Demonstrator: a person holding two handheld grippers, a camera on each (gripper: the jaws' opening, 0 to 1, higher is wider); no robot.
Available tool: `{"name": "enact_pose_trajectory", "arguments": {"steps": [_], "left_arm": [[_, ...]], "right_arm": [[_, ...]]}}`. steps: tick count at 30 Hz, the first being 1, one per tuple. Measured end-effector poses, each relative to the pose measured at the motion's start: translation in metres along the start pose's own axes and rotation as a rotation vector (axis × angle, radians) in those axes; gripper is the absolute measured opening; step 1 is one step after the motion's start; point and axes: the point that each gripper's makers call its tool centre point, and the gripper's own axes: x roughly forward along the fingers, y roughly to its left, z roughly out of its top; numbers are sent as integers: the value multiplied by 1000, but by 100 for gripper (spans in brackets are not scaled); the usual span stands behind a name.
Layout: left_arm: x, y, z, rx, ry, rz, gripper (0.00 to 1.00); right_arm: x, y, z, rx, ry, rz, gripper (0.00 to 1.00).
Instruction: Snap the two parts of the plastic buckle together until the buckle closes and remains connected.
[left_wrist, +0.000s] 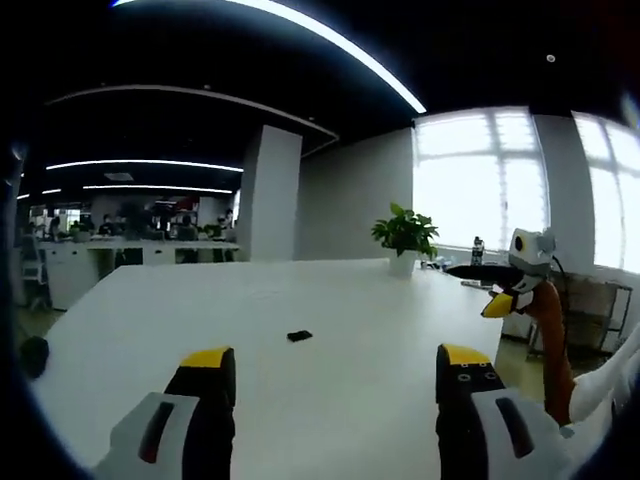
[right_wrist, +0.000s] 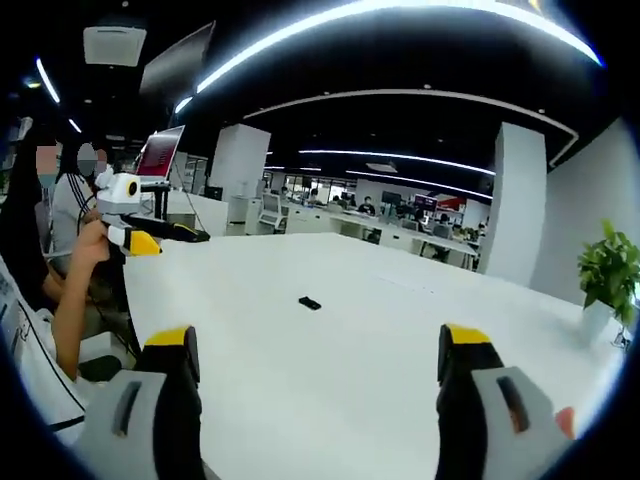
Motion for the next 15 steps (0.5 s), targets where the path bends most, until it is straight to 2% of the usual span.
{"name": "enact_pose_trajectory", "arguments": {"steps": [3, 7, 10, 13, 15], "left_arm": [[-3, 3, 3, -17, -17, 12, 84], [-7, 9, 11, -26, -49, 47, 85], [-15, 17, 7, 1, -32, 98, 84], [-21, 24, 5, -12, -39, 154, 85], [-23, 24, 6, -8, -48, 168, 85]], "right_arm": [[-2, -3, -4, 5, 14, -23, 100], [-5, -13, -7, 28, 27, -93, 100], [-13, -20, -11, -3, 45, -186, 100], [-23, -31, -18, 48, 44, -284, 100], [-29, -35, -26, 51, 81, -332, 100]]}}
